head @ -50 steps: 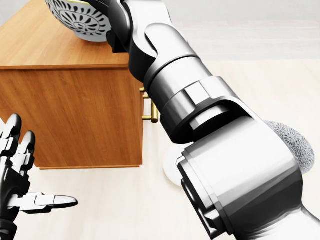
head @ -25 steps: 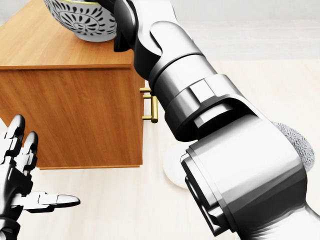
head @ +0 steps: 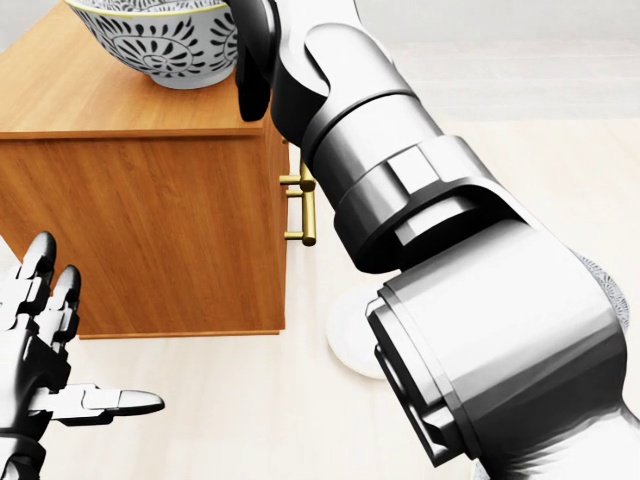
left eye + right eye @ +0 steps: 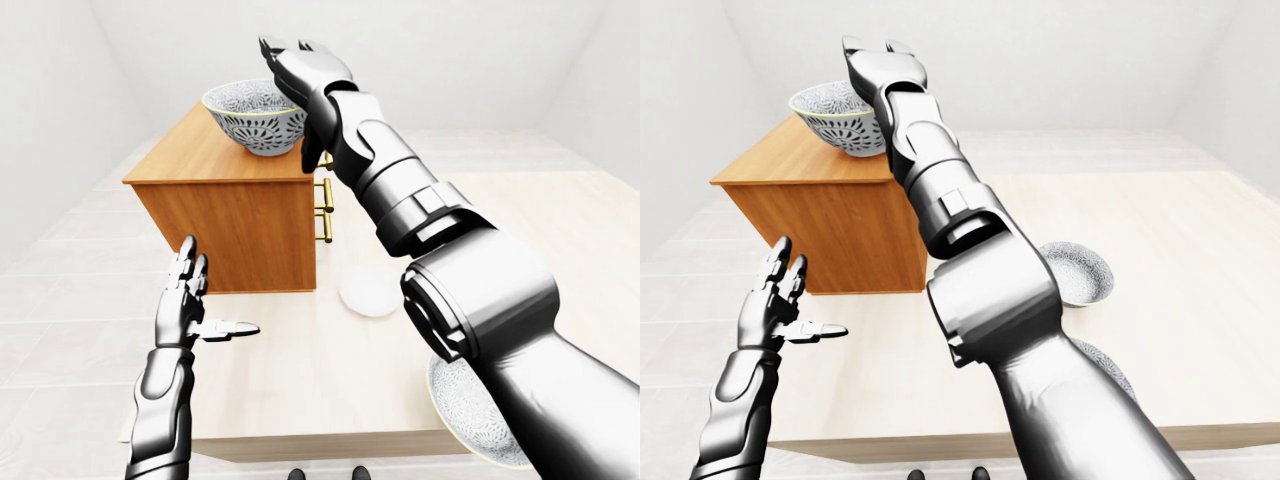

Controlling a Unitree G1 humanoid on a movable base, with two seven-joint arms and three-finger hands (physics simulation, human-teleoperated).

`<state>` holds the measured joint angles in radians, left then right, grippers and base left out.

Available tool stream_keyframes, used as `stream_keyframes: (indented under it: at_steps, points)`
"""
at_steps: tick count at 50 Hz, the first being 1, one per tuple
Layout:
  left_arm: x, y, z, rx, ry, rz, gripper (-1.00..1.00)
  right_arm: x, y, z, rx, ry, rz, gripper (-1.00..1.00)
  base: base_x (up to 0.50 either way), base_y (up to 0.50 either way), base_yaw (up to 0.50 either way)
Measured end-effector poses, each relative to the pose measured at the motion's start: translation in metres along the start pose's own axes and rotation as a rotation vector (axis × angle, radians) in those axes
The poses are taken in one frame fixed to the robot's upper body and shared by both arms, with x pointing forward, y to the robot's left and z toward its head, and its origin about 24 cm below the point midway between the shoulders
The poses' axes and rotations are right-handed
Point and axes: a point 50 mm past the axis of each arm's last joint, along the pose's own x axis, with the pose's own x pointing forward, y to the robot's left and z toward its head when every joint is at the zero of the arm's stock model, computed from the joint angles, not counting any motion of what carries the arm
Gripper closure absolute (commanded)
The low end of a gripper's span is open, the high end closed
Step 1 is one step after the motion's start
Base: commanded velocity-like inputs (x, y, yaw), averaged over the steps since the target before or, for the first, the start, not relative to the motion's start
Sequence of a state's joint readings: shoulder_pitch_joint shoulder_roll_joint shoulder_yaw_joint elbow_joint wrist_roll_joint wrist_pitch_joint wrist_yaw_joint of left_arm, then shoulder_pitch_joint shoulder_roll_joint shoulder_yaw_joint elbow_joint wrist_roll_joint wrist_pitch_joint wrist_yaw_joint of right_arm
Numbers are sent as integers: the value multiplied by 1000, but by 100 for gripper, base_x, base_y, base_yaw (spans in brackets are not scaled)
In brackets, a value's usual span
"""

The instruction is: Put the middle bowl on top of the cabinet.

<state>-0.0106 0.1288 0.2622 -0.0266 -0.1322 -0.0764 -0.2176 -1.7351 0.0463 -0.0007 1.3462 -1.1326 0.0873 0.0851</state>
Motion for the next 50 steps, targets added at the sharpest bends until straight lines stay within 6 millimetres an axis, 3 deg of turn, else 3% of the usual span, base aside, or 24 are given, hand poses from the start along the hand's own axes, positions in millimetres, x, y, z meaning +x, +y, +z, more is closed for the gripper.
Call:
stream_keyframes:
  at_steps: [16,50]
  points:
    - [1,1,1,-3,2,2,-100,0,-16,-5,37,10,-1,-100,0,0,0]
    - [-4,3,15,-16,-24,8,-100,-13,-92,-48,134,91,-157,-100,0,0,0]
